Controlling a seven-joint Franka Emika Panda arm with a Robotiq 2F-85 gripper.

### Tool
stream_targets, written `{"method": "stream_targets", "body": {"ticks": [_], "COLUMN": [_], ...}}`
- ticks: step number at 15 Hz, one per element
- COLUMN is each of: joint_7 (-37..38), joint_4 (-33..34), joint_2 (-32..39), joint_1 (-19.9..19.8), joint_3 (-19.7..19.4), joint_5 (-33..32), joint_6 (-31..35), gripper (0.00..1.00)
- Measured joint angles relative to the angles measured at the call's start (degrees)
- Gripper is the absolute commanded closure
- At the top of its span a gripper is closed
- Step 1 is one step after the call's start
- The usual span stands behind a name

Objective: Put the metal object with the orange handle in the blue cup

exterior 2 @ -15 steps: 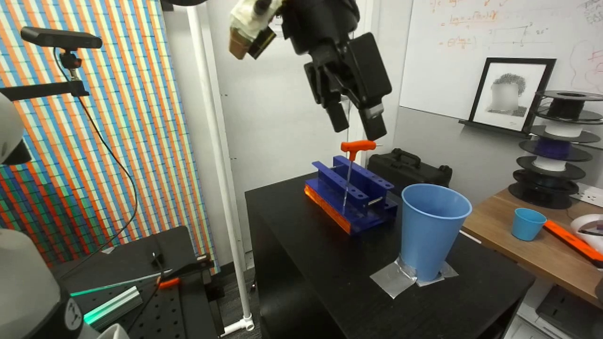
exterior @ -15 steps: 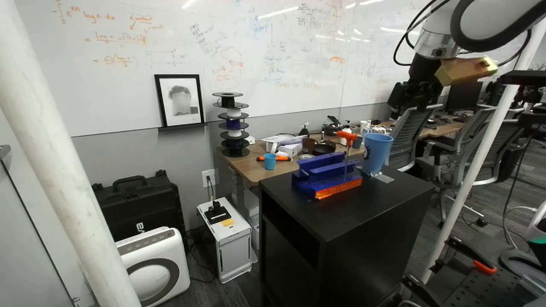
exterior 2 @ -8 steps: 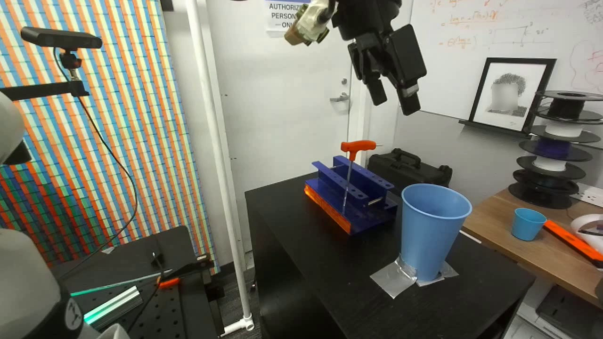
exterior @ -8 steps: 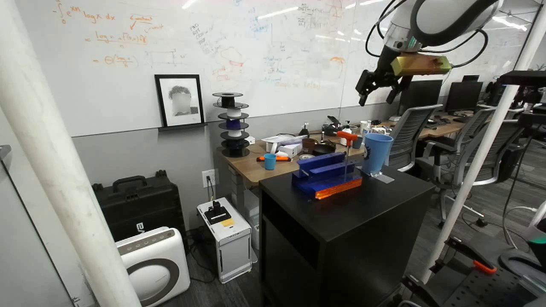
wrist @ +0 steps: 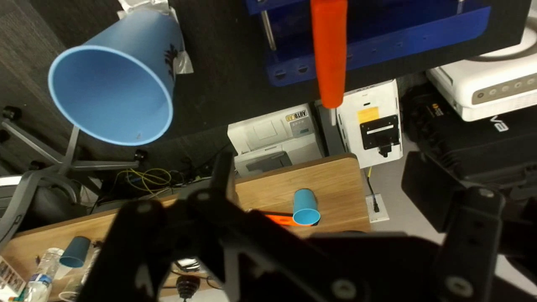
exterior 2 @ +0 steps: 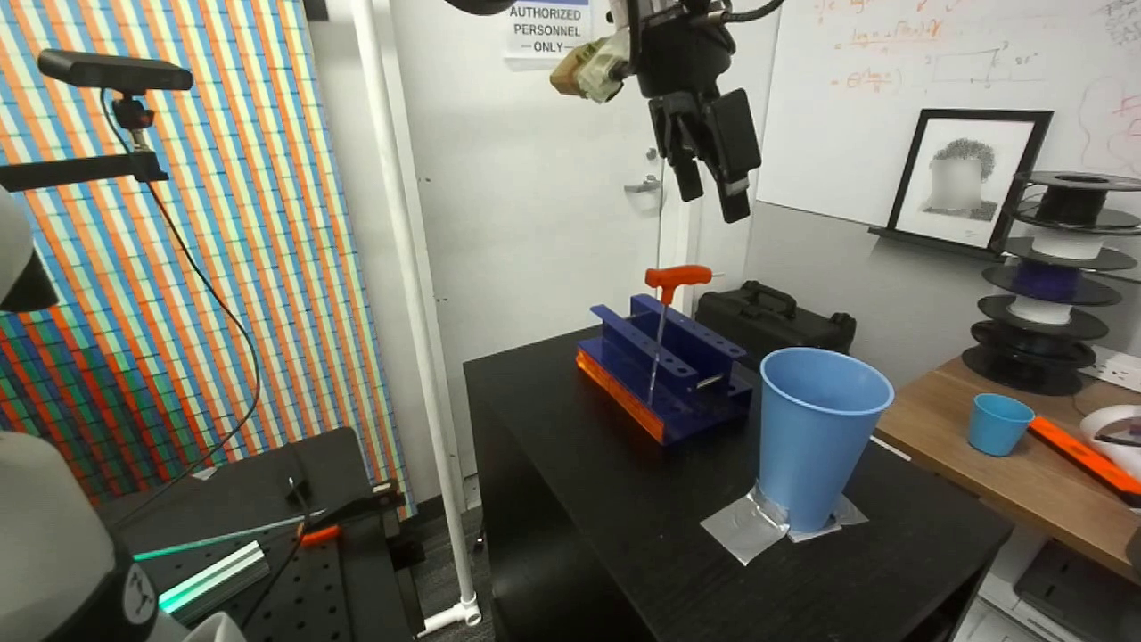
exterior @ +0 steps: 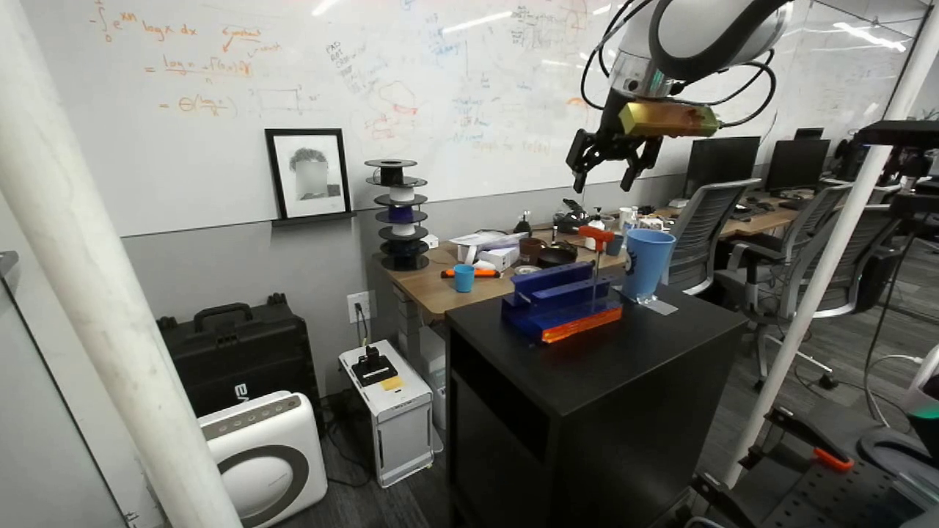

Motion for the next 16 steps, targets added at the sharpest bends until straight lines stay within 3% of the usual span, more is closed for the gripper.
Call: {"method": "stream_targets", "body": {"ticks": [9, 16], "joint_7": [0.05, 0.16], "joint_4": [0.31, 0.16], "joint_2": [1.94, 3.63], "joint_1": [1.98, 1.99], "joint_3": [-0.16, -0.36], "joint_5": [2.17, 2.18], "joint_6": [-7.17, -7.40], "gripper": [0.00, 0.00]}}
